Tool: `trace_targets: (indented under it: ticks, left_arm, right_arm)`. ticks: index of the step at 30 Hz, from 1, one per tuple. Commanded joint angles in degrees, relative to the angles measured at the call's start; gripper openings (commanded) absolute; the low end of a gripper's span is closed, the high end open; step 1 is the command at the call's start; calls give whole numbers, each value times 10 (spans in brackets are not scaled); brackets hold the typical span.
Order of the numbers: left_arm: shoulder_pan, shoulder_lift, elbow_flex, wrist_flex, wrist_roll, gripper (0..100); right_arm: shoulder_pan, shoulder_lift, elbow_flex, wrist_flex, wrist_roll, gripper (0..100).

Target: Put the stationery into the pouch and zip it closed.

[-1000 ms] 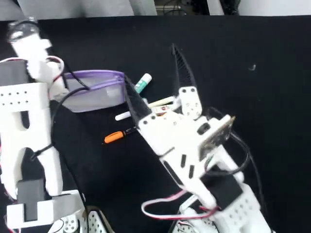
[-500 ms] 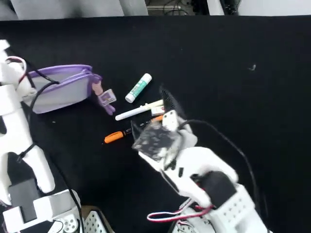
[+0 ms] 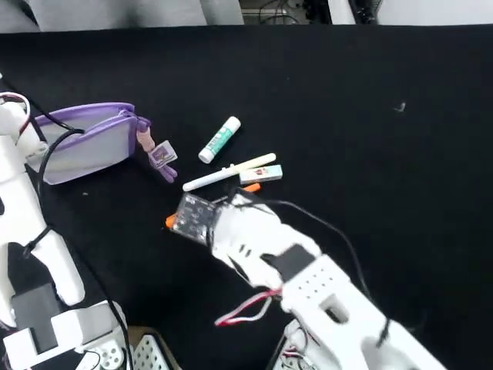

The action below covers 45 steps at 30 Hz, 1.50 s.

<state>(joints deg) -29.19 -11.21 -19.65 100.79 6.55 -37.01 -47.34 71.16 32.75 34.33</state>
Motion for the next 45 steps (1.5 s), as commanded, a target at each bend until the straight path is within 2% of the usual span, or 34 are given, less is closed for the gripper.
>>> trace_targets:
  ticks: [1, 4, 12, 22, 28, 30, 35, 38, 45]
  left_arm:
    - [-8, -4, -34, -2, -6, 29]
    - [-11, -4, -32, -11, -6, 29]
    - [-19, -3, -33, -18, -6, 29]
    - [-18, -3, -32, -30, -6, 29]
    - [-15, -3, -32, -26, -6, 29]
    - [-15, -4, -32, -25, -5, 29]
    - [-15, -8, -36, -25, -4, 29]
    - [-5, -9, -40, -16, -4, 29]
    - [70, -9, -41, 1, 0, 29]
  right_arm:
    - [2, 124, -81, -40, 25, 247]
    - [2, 226, -127, -54, 67, 247]
    - [4, 446, -271, -38, 113, 246]
    - [6, 594, -464, 119, 168, 236]
    - [6, 647, -539, 198, 169, 7]
    - [7, 642, -538, 201, 167, 31]
    - [17, 568, -513, 214, 165, 11]
    - [38, 473, -479, 214, 162, 11]
    - [113, 182, -444, 214, 88, 11]
